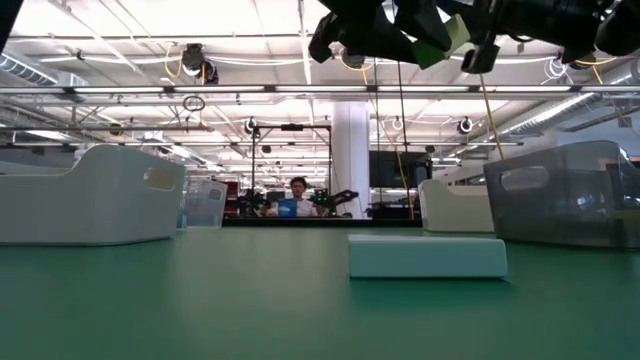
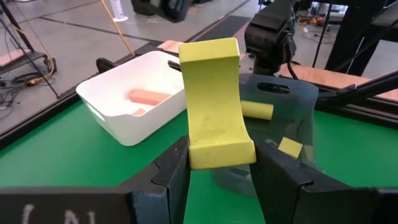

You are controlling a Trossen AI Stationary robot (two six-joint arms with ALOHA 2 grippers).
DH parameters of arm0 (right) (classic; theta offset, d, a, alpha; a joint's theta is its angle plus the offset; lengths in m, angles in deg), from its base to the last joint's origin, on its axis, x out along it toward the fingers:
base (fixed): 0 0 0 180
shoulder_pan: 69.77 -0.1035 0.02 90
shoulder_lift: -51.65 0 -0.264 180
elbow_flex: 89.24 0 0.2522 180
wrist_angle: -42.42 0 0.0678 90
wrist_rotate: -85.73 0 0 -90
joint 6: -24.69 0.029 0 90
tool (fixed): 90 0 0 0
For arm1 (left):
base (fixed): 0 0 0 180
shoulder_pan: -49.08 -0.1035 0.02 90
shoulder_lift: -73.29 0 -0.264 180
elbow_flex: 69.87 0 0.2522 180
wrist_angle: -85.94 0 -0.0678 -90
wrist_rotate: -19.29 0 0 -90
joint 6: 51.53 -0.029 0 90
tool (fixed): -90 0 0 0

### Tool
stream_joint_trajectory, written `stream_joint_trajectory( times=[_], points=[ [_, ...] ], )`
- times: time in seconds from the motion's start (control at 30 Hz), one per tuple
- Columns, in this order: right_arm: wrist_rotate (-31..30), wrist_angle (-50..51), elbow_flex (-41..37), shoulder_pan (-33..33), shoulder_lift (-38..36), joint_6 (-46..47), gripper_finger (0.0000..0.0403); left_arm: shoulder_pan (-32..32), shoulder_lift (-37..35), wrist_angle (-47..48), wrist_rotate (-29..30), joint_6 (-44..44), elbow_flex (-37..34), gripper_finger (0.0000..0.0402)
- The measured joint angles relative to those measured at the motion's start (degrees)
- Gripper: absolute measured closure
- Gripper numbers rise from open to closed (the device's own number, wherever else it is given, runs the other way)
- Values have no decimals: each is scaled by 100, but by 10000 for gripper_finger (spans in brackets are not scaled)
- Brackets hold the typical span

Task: Sort & place blocks by color
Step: Put the green block into the black transparent bin

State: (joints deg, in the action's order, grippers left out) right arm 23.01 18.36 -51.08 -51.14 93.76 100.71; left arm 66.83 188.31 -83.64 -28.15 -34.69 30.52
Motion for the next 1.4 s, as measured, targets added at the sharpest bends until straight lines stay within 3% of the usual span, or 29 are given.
stream_joint_trajectory(
  times=[0.2, 0.43, 0.9, 1.13, 1.27, 1.4],
  points=[
    [-152, -1102, -285, 2, 0, 422, 225, 1, 1, 1, 2, 16, 0, 254],
    [588, -1026, -281, 2, -161, -216, 225, 33, 0, 1, 2, 16, 0, 254],
    [1330, 1672, -229, 0, -795, -376, 225, 32, 0, -460, 2, 172, 4, 254],
    [1330, 3031, 522, -247, -841, -957, 224, 8, 2, -629, 2, 147, 4, 254],
    [1086, 4107, 1123, -437, -841, -1400, 224, -36, 2, -716, 2, 144, 4, 254],
    [323, 5860, 1638, -684, -827, -1862, 224, -104, 2, -848, 2, 140, 4, 254]
  ],
)
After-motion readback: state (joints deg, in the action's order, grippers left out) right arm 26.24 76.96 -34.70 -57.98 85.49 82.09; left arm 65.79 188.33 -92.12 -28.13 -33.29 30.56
